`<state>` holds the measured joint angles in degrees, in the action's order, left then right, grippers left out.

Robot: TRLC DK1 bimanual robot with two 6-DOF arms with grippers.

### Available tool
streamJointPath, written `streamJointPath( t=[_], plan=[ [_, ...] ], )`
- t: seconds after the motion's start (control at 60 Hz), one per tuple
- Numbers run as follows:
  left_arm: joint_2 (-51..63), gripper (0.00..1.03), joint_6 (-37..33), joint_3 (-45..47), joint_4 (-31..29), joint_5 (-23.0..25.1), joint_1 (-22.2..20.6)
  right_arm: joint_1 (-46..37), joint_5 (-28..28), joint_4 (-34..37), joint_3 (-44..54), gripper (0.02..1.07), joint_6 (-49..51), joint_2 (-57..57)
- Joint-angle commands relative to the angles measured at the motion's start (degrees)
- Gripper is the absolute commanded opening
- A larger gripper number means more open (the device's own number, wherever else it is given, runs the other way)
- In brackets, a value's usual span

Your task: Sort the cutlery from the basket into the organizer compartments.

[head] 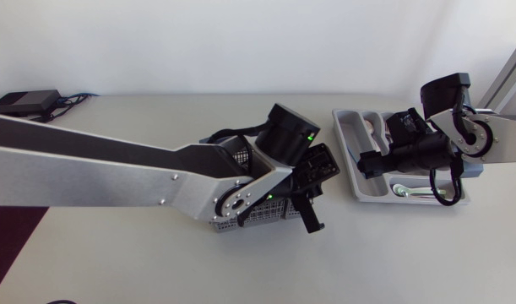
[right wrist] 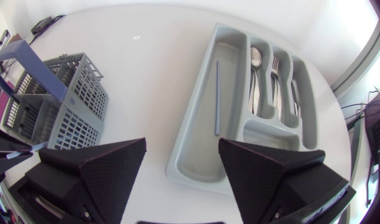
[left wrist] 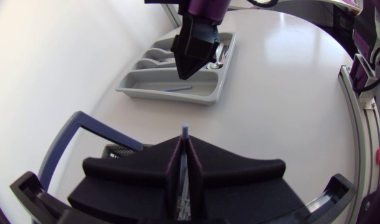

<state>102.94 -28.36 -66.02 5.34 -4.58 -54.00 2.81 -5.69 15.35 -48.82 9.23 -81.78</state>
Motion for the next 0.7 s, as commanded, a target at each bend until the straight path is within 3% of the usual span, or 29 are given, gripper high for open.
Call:
streamJointPath(
  t=[0.0,0.133,0.45,0.6,0.683],
  plan=[
    [-3.71,0.03,-0.38,3.18,0.54,0.62,0.74,0.88,0.77,-0.06,1.44,0.88,0.61,0.83],
    [-8.54,0.03,0.06,5.55,1.86,2.82,2.41,2.46,0.77,0.03,2.06,0.93,0.70,2.50],
    [-20.58,0.03,6.56,5.46,1.07,11.17,8.65,6.77,-0.63,0.99,3.64,0.94,2.72,12.87],
    [-24.36,0.03,11.31,1.95,-3.59,15.74,11.63,9.23,-3.27,3.10,3.11,0.94,3.60,19.99],
    [-24.71,0.03,15.88,-1.22,-7.80,20.66,14.45,11.96,-4.41,4.51,2.67,0.94,3.60,23.77]
  ],
)
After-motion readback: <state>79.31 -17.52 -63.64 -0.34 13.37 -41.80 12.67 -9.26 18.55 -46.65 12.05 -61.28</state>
